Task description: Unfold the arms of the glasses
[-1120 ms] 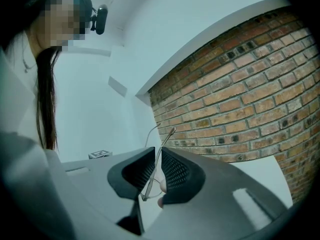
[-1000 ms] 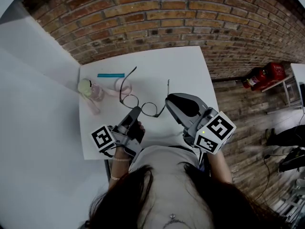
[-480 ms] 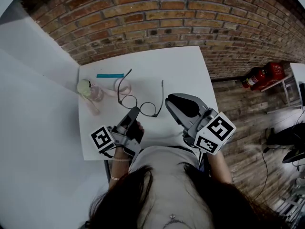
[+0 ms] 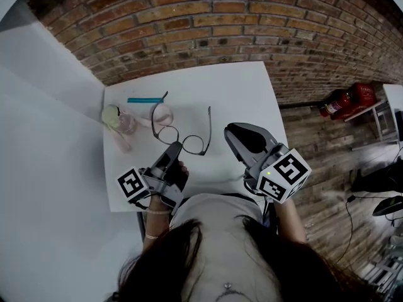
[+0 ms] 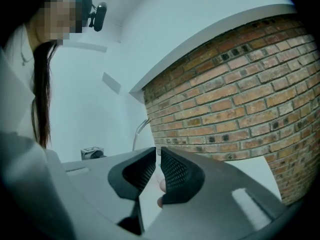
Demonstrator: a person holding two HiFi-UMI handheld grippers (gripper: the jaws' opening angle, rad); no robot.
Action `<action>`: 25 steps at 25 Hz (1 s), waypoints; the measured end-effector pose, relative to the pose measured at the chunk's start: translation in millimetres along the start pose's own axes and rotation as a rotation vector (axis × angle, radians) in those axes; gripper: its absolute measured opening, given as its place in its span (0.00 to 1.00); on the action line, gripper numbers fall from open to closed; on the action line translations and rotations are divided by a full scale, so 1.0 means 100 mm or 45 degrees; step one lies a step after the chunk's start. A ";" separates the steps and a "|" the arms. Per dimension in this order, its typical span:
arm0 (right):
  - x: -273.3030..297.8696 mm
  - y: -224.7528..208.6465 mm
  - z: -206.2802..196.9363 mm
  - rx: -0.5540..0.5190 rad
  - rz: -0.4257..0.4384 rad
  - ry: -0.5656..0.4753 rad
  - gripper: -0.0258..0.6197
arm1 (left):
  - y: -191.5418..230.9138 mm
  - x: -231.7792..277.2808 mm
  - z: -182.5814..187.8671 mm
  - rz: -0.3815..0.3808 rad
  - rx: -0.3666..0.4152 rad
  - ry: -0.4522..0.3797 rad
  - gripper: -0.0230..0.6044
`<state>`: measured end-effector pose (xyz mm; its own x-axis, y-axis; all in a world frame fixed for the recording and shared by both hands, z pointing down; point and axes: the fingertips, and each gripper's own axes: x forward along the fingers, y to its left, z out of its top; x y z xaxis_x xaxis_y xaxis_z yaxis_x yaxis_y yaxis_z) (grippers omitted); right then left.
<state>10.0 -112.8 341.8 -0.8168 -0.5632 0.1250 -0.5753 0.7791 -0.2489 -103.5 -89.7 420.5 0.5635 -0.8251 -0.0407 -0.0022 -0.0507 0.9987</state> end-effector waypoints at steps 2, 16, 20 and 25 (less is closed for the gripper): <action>0.01 -0.04 -0.07 -0.024 -0.026 0.027 0.09 | 0.00 0.00 -0.01 -0.009 -0.012 0.006 0.07; 0.06 -0.24 -0.50 -0.052 -0.124 0.178 0.05 | -0.02 0.01 -0.12 -0.052 -0.058 0.051 0.07; 0.09 -0.28 -0.65 -0.066 -0.144 0.249 0.05 | 0.00 0.01 -0.13 -0.053 -0.066 0.059 0.07; 0.11 -0.31 -0.77 -0.094 -0.169 0.322 0.05 | 0.00 0.00 -0.13 -0.065 -0.076 0.061 0.07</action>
<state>15.7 -122.2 424.7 -0.7135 -0.5823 0.3897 -0.6720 0.7262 -0.1452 -92.8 -82.7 420.9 0.6006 -0.7943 -0.0912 0.0758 -0.0570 0.9955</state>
